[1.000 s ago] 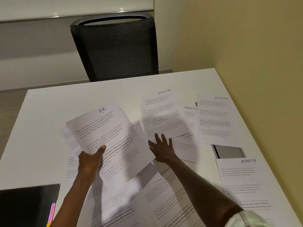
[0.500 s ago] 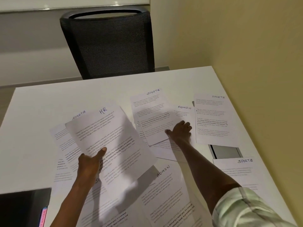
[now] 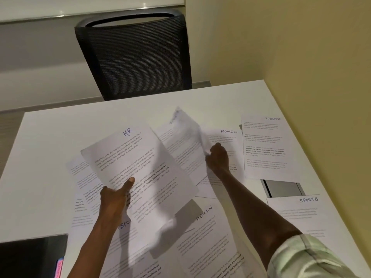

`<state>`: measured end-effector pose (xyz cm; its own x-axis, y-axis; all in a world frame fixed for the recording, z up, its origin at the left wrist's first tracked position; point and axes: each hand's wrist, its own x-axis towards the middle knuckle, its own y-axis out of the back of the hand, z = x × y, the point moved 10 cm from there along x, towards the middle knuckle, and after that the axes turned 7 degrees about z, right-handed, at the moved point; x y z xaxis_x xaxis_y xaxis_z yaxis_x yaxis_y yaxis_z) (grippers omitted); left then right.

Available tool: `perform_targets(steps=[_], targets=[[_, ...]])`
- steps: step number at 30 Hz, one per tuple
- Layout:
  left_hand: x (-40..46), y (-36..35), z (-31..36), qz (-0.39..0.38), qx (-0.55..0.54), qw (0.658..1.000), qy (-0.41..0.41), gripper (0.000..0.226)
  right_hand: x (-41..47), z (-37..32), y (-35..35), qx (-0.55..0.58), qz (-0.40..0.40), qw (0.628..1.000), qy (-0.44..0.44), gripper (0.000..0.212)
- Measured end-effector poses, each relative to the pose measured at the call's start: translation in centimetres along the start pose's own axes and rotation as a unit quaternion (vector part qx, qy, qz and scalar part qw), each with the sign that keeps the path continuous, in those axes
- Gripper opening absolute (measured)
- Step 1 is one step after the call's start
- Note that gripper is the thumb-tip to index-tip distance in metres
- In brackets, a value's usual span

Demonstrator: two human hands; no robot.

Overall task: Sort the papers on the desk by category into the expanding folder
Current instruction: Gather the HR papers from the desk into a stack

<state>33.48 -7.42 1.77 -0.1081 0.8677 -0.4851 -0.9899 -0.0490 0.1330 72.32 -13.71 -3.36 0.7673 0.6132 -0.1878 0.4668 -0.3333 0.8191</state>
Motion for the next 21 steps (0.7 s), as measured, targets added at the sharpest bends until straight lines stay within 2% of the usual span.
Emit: perform_targets(steps=[2, 5, 6, 9, 11, 14, 17, 19, 21], targets=[[0.1, 0.9, 0.3, 0.009, -0.02, 1.0, 0.006, 0.041, -1.9, -2.9, 0.6, 0.128, 0.016, 0.99, 0.056, 0.019], [0.0, 1.8, 1.0, 0.018, -0.043, 0.999, -0.006, 0.032, -5.1, -6.8, 0.6, 0.215, 0.041, 0.969, 0.115, 0.018], [0.1, 2.0, 0.9, 0.02, -0.048, 0.999, -0.01, 0.026, -6.0, -7.5, 0.1, 0.234, 0.041, 0.964, 0.119, 0.017], [-0.4, 2.4, 1.4, 0.029, -0.065, 0.997, -0.015, 0.043, -7.9, -7.6, -2.7, 0.266, 0.028, 0.96, 0.083, 0.013], [-0.3, 3.1, 1.3, 0.033, -0.066, 0.997, -0.01, 0.041, -8.4, -6.9, -4.9, 0.257, -0.01, 0.965, 0.054, 0.017], [0.1, 3.8, 1.0, 0.033, -0.067, 0.997, 0.002, 0.063, -8.4, -5.7, -7.0, 0.173, -0.078, 0.981, 0.041, 0.036], [-0.4, 3.7, 0.9, 0.035, -0.071, 0.997, 0.019, 0.091, -7.2, -5.0, -4.4, 0.048, -0.01, 0.992, 0.115, 0.049], [-0.4, 3.5, 0.7, 0.033, -0.056, 0.998, 0.017, 0.085, -6.1, -4.1, -3.4, -0.101, 0.013, 0.977, 0.189, 0.055], [-0.3, 3.1, 0.4, 0.017, -0.035, 0.999, 0.034, 0.047, -4.7, -1.4, -3.0, -0.199, -0.023, 0.963, 0.178, 0.052]])
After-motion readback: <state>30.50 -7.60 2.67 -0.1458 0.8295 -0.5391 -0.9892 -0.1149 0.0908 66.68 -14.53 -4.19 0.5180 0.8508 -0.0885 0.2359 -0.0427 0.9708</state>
